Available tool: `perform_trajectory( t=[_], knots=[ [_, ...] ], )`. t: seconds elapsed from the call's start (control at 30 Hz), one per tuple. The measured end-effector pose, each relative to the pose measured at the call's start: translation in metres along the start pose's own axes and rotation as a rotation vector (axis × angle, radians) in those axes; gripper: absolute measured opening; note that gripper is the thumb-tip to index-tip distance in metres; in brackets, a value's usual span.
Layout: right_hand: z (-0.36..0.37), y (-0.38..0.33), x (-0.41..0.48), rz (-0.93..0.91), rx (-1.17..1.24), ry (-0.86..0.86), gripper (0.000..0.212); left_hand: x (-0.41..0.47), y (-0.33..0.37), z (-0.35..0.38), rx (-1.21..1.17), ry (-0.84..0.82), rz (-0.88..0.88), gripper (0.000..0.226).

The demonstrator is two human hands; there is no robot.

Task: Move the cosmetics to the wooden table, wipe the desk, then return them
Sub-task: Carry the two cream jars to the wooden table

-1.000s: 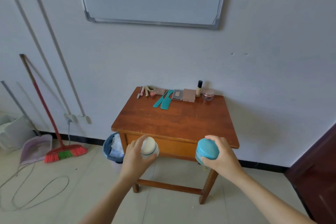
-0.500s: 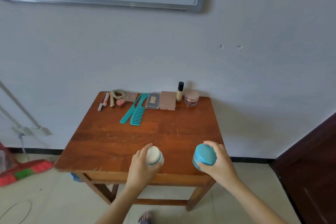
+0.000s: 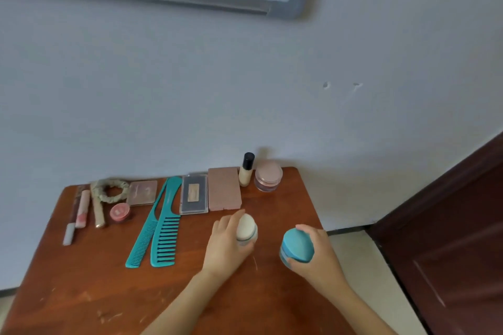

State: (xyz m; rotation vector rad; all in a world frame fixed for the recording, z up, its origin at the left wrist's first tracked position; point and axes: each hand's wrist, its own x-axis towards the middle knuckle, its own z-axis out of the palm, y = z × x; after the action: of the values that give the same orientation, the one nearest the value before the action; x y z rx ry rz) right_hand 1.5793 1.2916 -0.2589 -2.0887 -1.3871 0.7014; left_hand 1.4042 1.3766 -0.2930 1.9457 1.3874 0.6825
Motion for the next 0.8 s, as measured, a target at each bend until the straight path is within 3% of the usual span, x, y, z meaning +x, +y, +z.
perform_trajectory(
  t=[0.13,0.3,0.5,0.8],
  knots=[
    [0.0,0.009,0.016,0.054,0.022,0.004,0.065,0.03,0.006,0.02,0.046,-0.033,0.103,0.064],
    [-0.011,0.03,0.045,0.085,0.064,0.009,0.062,0.066,0.002,0.043,0.366,0.058,0.205,0.065],
    [-0.022,0.036,0.121,0.028,0.111,0.038,0.064,0.086,-0.001,0.054,0.583,0.161,0.187,0.074],
    [-0.006,0.032,0.219,-0.111,0.102,-0.008,0.064,0.087,-0.005,0.056,0.718,0.243,0.1,0.08]
  ],
)
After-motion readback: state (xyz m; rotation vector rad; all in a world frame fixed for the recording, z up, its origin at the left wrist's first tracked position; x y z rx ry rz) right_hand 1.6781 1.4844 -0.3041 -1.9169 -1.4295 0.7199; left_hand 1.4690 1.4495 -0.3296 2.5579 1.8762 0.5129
